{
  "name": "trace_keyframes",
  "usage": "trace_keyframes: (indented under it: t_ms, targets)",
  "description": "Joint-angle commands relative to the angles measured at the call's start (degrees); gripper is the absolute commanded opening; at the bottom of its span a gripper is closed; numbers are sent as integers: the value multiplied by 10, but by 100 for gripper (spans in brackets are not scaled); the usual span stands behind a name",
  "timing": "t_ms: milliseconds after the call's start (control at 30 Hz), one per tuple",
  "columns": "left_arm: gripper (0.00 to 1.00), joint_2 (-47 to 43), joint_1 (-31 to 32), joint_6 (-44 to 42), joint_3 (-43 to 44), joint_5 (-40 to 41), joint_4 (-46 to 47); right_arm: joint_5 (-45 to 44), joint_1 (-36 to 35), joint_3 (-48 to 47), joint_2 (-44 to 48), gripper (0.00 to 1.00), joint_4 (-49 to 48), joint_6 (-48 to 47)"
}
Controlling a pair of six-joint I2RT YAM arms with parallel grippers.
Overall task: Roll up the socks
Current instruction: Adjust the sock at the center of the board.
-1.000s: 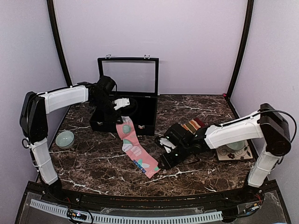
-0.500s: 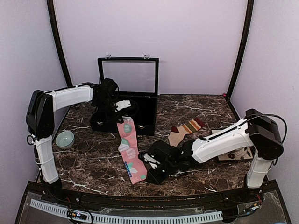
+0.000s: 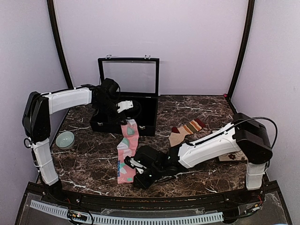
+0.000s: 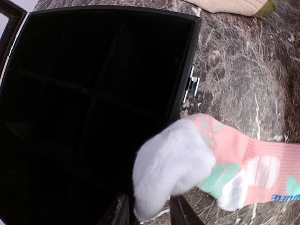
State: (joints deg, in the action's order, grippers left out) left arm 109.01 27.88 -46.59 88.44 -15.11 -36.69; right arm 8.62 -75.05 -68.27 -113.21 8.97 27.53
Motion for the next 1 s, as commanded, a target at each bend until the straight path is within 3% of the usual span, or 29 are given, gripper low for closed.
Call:
trace_keyframes:
  t_ms: [0,33,100,133,167,333,467,667,867,967]
  targets:
    - [40,-43,22,-19,-24,22,46,8,-7,-2,-1,25,14,-7]
    - [46,-49,22,-16,-25,20,50,7,-6,2,5,25,20,-12]
    - [83,-64,22,-10,-26,18,52,5,-4,15,29,28,30,-23]
    - [97,-74,22,-11,-27,19,50,2,-3,27,41,31,35,-30]
    - [99,-83,22,-13,-32,25,49,-3,-2,40,52,33,42,-36]
    - [99,-140,17,-18,-70,49,55,-61,0,76,98,46,52,-85]
    - [99,-184,11,-9,-104,36,44,-116,0,101,134,49,1,-142]
    - [99,-221,4,32,-136,-26,-28,-92,1,112,140,56,-85,-262]
    - [99,-303,-13,24,-271,-103,-17,-38,-1,185,155,55,-221,-393]
    - [99,-325,-36,26,-307,-136,-18,-9,0,175,140,53,-235,-440]
